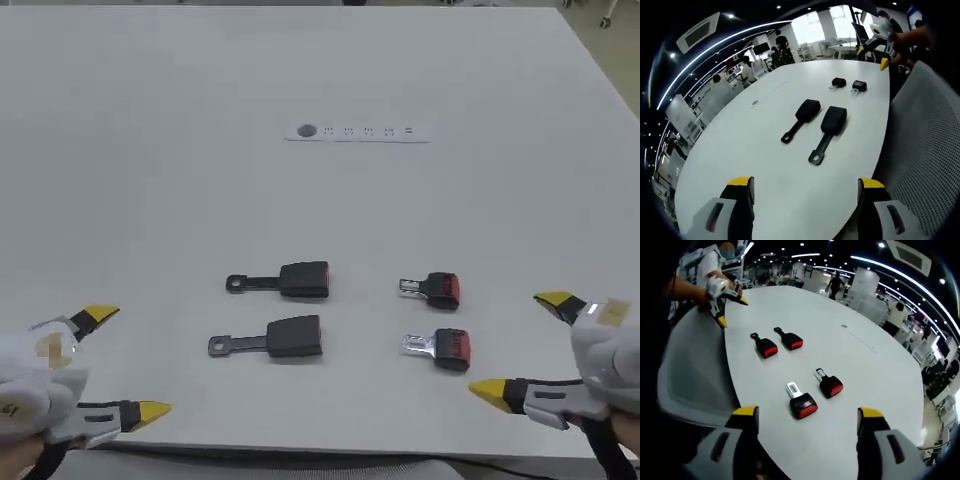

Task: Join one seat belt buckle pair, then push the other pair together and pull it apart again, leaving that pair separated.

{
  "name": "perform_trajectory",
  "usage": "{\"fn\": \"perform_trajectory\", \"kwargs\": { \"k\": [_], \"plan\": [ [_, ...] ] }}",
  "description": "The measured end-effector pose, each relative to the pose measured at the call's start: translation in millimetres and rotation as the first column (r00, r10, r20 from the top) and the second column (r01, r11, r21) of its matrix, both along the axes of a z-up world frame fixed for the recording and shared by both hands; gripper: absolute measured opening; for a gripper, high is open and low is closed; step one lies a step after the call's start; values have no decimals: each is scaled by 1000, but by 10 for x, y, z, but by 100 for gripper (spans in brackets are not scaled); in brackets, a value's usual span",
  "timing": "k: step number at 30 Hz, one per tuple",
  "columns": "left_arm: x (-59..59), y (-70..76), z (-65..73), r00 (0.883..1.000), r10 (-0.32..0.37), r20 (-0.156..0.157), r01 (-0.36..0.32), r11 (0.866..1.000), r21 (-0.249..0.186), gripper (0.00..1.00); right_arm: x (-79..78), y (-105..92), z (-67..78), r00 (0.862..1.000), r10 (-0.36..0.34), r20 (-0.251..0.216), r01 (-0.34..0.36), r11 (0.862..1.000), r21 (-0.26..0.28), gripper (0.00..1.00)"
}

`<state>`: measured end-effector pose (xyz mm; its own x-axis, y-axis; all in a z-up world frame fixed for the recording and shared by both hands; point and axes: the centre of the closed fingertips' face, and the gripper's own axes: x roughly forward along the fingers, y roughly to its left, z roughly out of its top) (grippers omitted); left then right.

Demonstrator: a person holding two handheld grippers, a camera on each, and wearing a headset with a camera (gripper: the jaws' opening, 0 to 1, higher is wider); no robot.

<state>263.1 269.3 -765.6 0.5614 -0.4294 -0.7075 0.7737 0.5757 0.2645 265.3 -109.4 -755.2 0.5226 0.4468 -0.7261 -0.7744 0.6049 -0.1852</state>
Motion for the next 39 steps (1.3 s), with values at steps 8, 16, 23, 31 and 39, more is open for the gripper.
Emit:
{"fn": "perform_trajectory", "kwargs": {
  "k": [8,16,23,31,39],
  "plan": [
    [193,-358,-30,996,-65,-63,63,997,-34,84,-45,112,-157,992,110,-55,-109,994,8,72],
    [295,-860,-310,974,-151,-171,137,986,-93,81,64,136,-299,978,189,-82,-191,982,-13,70],
    [395,-1153,-475,946,-215,-242,201,976,-81,66,66,168,-469,948,261,-179,-271,962,-32,58],
    [468,-1304,-692,920,-265,-288,267,963,-32,59,195,201,-648,937,292,-193,-307,950,-57,50],
    [493,-1403,-844,891,-328,-313,348,938,9,51,237,182,-852,915,314,-253,-339,939,-59,39]
  ]
}}
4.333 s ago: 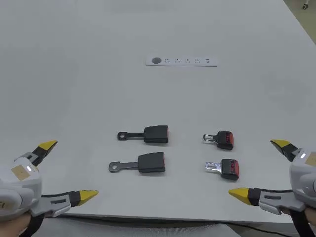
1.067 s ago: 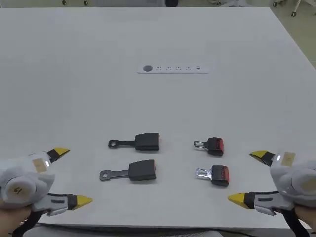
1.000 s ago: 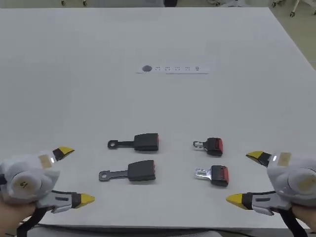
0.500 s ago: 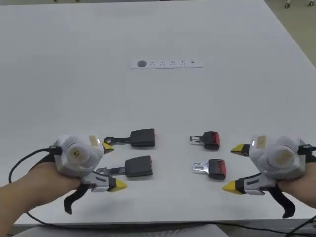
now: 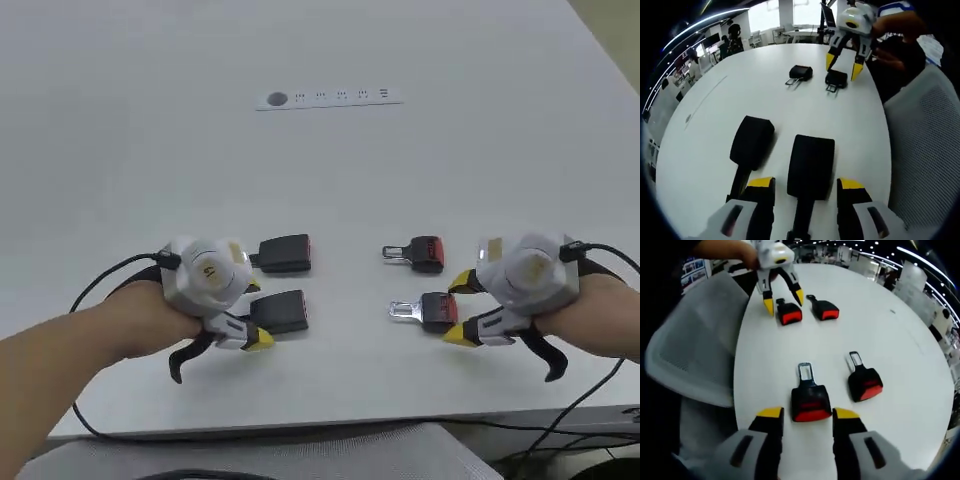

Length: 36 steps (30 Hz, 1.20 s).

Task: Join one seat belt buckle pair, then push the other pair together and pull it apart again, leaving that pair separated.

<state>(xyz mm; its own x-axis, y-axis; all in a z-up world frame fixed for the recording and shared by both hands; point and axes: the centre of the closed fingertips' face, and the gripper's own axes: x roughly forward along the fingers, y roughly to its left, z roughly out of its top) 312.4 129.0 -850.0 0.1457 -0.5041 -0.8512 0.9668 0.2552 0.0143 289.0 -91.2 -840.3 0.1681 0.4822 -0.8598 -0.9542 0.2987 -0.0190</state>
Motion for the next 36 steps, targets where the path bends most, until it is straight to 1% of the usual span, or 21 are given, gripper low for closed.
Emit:
{"fn": "perform_trajectory", "kwargs": {
  "k": [1,2,3,5,7,8,10,11,13,14,15,16,20,26,32,35,36],
  "plan": [
    [-15,-6,-20,1000,-15,-10,15,1000,6,49,8,1,-27,1000,0,-4,0,1000,-2,39],
    [-16,-1,-30,1000,-20,-13,21,1000,16,48,13,1,-42,1000,6,-1,-6,1000,-5,40],
    [-13,-21,-11,1000,-27,-13,27,1000,6,48,14,3,-52,1000,14,-5,-14,1000,-12,40],
    [16,-17,-17,999,-39,-7,39,999,18,48,31,9,-67,1000,21,-11,-22,1000,-14,41],
    [8,-26,-20,998,-53,-14,53,998,22,46,42,17,-85,999,32,-21,-33,999,-15,40],
    [-9,-34,-19,998,-68,-19,68,997,23,43,47,24,-91,999,36,-26,-36,999,-14,40],
    [-65,-53,-26,994,-97,-48,99,995,27,35,56,43,-108,998,45,-33,-46,999,-16,39],
    [-44,-48,-23,994,-102,-35,103,994,35,35,56,51,-118,998,50,-38,-51,999,-17,38],
    [-46,-59,-19,992,-122,-37,124,991,50,34,29,62,-152,996,71,-60,-73,997,-31,35],
    [-48,-57,-21,991,-130,-36,132,990,55,34,57,71,-146,996,77,-50,-78,997,-28,35],
    [-50,-59,-20,989,-147,-31,148,987,61,34,53,78,-139,995,83,-52,-85,996,-30,35],
    [-54,-60,-21,988,-154,-31,156,986,64,34,49,72,-138,992,114,-48,-116,992,-43,34],
    [-58,-62,-19,982,-186,-24,187,980,66,34,53,76,-141,990,133,-51,-136,989,-52,34],
    [-58,-63,-19,976,-216,-28,217,974,64,33,45,89,-137,988,147,-46,-149,988,-48,34],
    [-57,-70,-23,972,-231,-36,233,969,81,33,41,96,-139,984,171,-43,-174,982,-74,34],
    [-57,-70,-25,971,-236,-38,239,967,90,33,55,113,-140,985,168,-36,-170,983,-71,34],
    [-61,-70,-26,971,-237,-38,240,967,91,33,65,137,-137,987,156,-29,-158,986,-59,34]
  ]
}}
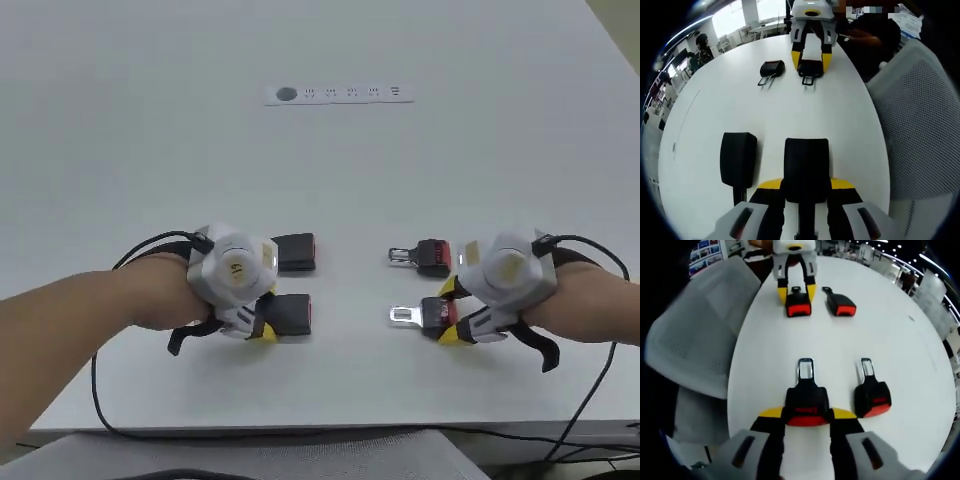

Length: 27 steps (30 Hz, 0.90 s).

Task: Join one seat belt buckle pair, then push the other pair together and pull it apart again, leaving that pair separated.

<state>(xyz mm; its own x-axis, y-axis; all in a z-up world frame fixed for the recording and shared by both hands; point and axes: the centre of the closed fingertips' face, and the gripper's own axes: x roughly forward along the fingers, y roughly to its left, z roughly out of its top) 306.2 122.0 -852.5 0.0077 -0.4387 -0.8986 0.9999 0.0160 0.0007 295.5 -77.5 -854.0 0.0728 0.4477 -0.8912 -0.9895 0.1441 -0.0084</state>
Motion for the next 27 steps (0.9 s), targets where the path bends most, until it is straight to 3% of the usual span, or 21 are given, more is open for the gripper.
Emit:
{"fn": "perform_trajectory", "kwargs": {
  "k": [10,18,27],
  "plan": [
    [-4,4,-3,1000,6,0,-6,1000,4,33,-42,328,2,1000,19,7,-19,999,33,34],
    [-5,6,-7,1000,5,2,-5,1000,13,33,-62,670,9,1000,6,10,-7,996,91,34],
    [-4,0,-11,1000,-7,2,7,1000,18,33,-2,935,6,1000,6,18,-7,996,94,34]
  ]
}}
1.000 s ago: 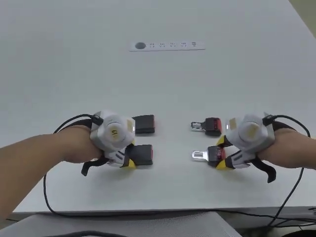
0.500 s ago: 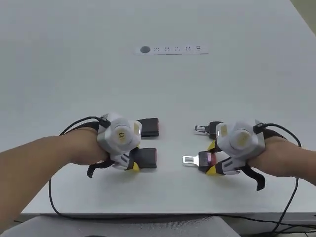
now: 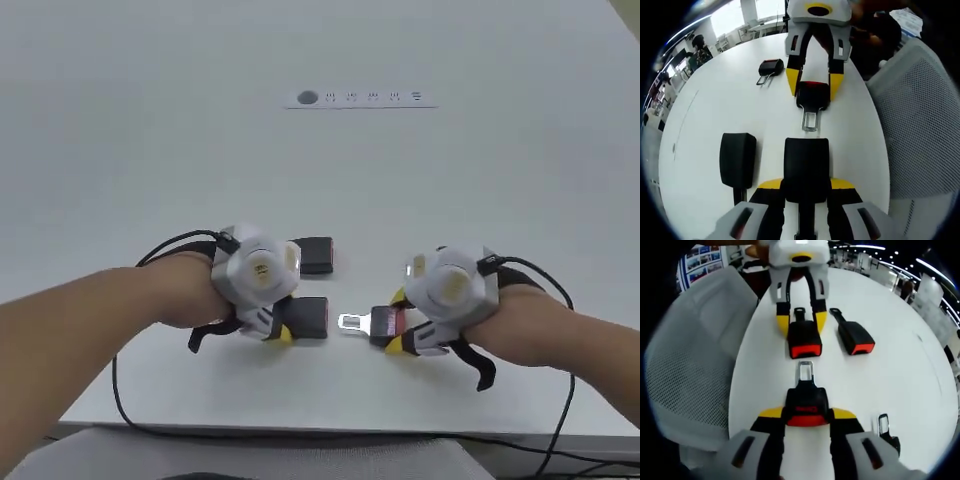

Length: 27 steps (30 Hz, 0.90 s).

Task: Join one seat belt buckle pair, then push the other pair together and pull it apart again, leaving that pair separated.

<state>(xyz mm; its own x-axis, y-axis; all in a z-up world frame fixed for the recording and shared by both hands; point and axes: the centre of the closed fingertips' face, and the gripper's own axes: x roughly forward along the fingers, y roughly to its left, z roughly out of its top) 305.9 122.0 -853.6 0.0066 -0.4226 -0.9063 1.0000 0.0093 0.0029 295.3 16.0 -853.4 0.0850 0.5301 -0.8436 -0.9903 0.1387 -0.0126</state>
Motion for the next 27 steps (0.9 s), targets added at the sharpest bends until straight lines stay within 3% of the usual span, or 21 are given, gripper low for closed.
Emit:
{"fn": "perform_trajectory", "kwargs": {
  "k": [6,27],
  "plan": [
    [-4,-1,0,1000,-2,1,2,1000,7,33,5,118,-3,1000,16,-4,-16,1000,-3,34],
    [-6,-8,-3,1000,-18,0,18,1000,16,33,45,222,16,999,40,23,-41,999,24,34]
  ]
}}
